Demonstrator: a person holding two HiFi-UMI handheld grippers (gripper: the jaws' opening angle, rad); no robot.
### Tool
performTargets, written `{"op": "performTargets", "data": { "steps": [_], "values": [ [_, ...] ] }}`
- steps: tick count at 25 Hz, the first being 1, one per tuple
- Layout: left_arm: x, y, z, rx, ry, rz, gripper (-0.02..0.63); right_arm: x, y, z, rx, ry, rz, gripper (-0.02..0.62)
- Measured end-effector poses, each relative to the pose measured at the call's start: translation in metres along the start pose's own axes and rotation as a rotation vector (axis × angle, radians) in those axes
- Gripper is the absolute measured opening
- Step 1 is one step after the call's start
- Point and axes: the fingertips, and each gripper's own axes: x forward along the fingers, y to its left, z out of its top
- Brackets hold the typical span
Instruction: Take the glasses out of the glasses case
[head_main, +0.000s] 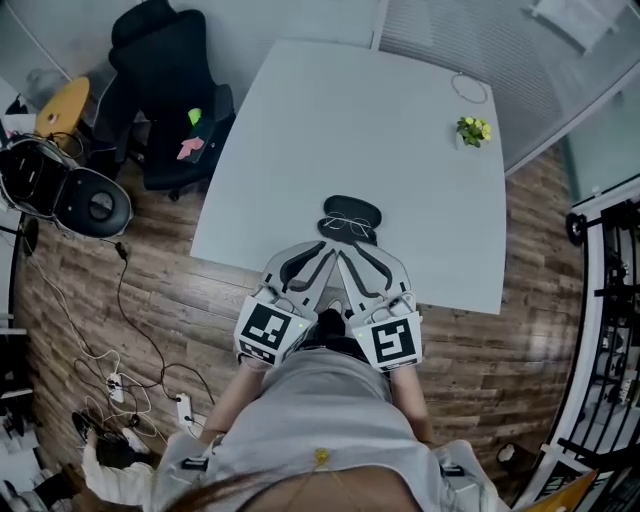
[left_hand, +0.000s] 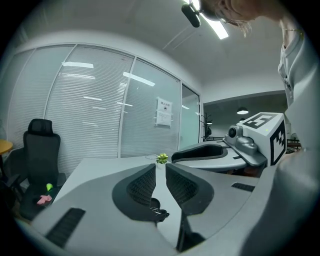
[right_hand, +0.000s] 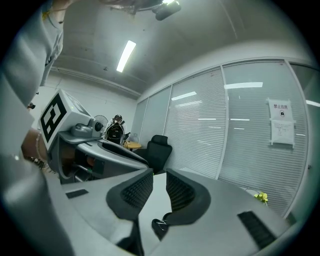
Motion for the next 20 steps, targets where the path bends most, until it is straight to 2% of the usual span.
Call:
{"op": "performTargets", "data": {
  "steps": [11, 20],
  "values": [
    [0.038, 0.009, -0.002, 0.004, 0.032, -0.003, 0.064, 0.013, -0.039, -0.021, 0.006, 0.040, 0.001, 0.074],
    [0.062, 0.020, 0.005, 0.010, 0.027, -0.071, 0.064, 0.033, -0.052, -0.030, -0.011, 0.087, -0.028, 0.074]
  ]
}}
